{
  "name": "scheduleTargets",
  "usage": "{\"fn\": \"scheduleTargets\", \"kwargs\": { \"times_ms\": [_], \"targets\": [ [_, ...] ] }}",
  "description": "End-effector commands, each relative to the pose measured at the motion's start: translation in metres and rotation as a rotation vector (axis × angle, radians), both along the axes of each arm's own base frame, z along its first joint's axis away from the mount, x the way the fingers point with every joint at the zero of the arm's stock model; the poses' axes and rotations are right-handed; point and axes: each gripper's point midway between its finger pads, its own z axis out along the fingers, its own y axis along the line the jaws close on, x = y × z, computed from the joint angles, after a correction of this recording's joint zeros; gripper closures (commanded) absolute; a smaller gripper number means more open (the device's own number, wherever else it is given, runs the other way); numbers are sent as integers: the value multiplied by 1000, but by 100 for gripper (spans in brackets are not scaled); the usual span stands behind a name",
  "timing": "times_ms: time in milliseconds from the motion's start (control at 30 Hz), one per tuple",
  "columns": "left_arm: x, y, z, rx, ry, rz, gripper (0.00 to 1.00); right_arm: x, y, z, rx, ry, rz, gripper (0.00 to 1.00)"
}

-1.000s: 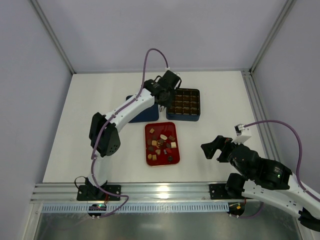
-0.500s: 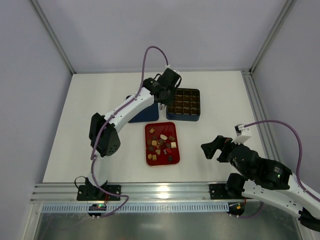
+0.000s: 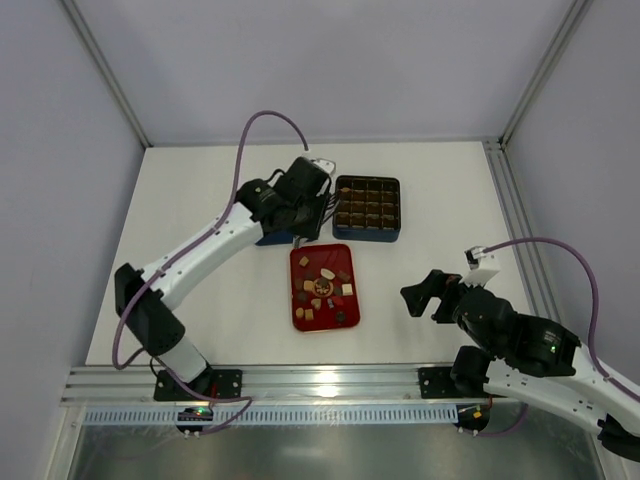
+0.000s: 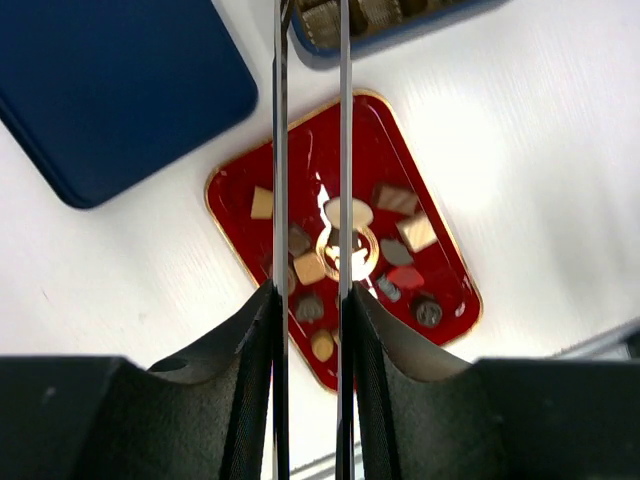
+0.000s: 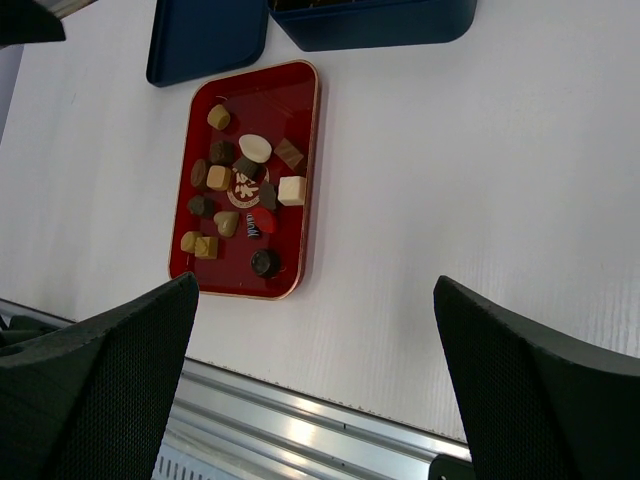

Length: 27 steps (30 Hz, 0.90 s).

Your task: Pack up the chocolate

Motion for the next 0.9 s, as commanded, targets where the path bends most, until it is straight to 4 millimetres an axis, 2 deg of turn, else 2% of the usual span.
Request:
{"fn": "scheduleTargets", "kwargs": {
  "times_ms": [0,167,200,233,300,433,633,867],
  "targets": [
    [-41,5,15,-55,3,-39,67,8,4,18,14,-47,-13,0],
    [-86,21,6,-48,29,-67,67,9,7,17,11,-45,-6,0],
    [-95,23,12,-68,13,-82,67,9,8,17,13,-45,-6,0],
    [-104,28,2,-50,38,-76,67,9,9,15,17,-44,-6,0],
    [-115,35,3,-55,32,-78,67,10,10,12,17,-40,-7,0],
    [-138,46,-16,-24,71,-91,67,10,14,4,18,-25,-4,0],
    [-144,53,-33,-3,87,-84,66,9,18,-1,25,-14,1,0],
    [-144,49,-45,16,107,-94,65,7,16,-3,25,-3,2,0]
  ]
}}
